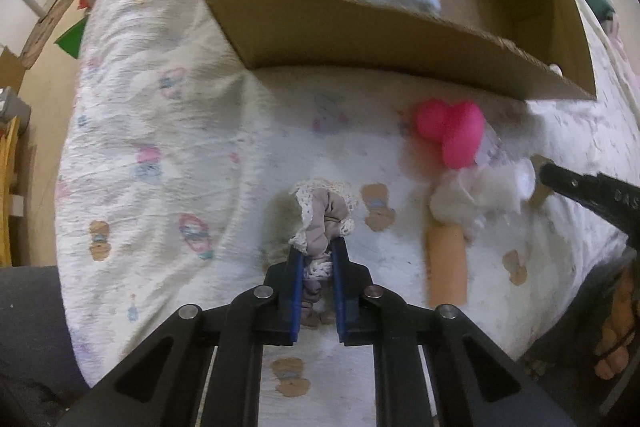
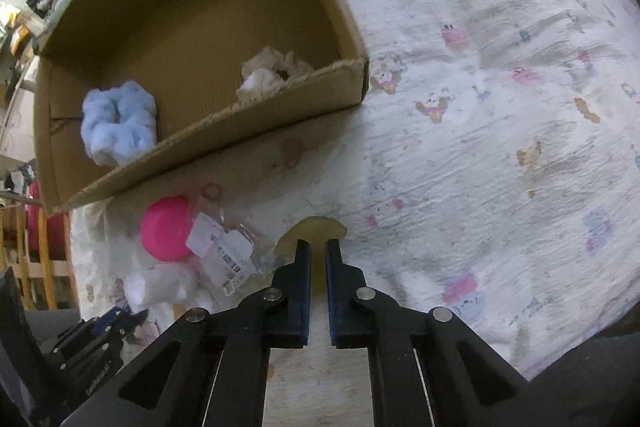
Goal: Organize soft objects
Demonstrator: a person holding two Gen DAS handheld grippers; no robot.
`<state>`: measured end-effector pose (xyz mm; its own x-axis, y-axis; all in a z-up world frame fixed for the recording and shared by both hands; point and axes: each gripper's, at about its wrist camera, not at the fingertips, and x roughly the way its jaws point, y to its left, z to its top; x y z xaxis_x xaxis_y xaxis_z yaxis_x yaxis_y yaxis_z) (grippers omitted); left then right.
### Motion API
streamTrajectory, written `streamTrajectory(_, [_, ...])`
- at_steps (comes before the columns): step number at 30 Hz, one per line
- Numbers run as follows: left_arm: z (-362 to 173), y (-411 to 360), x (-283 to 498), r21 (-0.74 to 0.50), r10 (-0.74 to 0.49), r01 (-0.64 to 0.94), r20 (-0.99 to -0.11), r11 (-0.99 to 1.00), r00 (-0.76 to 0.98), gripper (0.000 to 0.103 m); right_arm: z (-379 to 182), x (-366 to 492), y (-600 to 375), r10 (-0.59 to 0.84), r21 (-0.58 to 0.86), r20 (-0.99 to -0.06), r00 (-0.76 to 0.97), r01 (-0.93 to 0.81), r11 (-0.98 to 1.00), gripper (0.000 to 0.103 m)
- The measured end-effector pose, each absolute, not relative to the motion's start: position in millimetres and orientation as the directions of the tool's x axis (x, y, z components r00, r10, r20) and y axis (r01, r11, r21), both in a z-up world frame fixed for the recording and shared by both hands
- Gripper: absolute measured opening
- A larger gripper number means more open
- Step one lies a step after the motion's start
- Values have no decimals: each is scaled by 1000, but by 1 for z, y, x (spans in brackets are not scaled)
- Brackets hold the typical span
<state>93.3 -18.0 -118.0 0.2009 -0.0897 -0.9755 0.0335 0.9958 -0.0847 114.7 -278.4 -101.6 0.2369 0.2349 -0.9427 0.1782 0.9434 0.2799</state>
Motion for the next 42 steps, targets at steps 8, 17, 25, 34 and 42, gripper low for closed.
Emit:
streamTrajectory(8, [-100, -7, 81, -78, -76, 2, -970, 997, 231, 12, -85, 111, -286, 248, 304, -921, 300, 155, 940, 8])
streamTrajectory(17, [-85, 12, 76, -68, -54, -43, -962, 997, 268, 12, -51, 92, -298, 279, 350, -870, 407, 111, 930, 7])
streamTrajectory(25, [-62, 20, 63, -74, -34, -98, -932, 992, 362, 12, -27, 82, -292, 306, 387, -812, 497, 65, 920, 7])
streamTrajectory(34, [-19, 45, 54, -83, -3, -144, -876, 986, 482, 12, 15, 73, -287, 356, 426, -729, 585, -19, 904, 7])
streamTrajectory(42, [24, 46, 78, -119, -24, -139, -837, 983, 546, 12, 53, 78, -293, 362, 417, -691, 626, -64, 907, 7])
